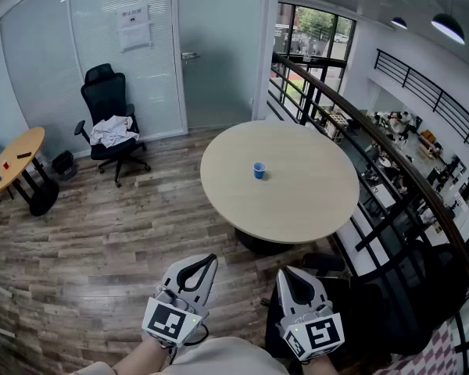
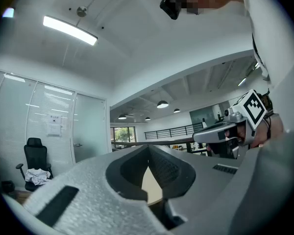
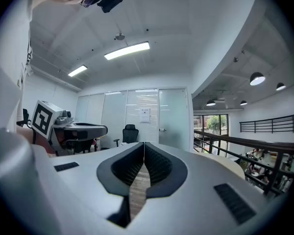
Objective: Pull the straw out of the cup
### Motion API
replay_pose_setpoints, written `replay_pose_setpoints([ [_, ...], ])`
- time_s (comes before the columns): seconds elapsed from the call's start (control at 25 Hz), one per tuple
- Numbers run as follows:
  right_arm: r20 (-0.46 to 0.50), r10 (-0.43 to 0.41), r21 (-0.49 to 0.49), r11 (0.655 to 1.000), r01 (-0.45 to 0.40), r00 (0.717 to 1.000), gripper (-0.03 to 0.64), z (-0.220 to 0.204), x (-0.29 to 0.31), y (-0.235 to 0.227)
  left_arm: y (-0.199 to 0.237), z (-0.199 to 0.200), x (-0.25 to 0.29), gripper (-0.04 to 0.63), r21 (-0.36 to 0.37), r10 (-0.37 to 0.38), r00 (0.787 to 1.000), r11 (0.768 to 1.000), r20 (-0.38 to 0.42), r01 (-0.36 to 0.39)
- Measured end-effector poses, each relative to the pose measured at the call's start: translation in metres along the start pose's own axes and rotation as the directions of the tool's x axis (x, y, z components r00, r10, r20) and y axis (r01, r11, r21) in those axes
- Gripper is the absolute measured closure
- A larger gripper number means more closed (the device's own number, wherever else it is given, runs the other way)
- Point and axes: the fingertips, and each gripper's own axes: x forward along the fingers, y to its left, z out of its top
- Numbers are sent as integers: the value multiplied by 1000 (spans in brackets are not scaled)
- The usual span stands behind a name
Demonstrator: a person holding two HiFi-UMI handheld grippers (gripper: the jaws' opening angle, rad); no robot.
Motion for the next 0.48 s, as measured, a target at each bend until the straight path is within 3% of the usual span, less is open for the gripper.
replay_pose_setpoints([
  [0.48, 27, -20, 27, 999, 20, 999, 594, 5, -7, -4, -9, 1, -1, 581, -35, -26, 1000, 999, 0, 26],
])
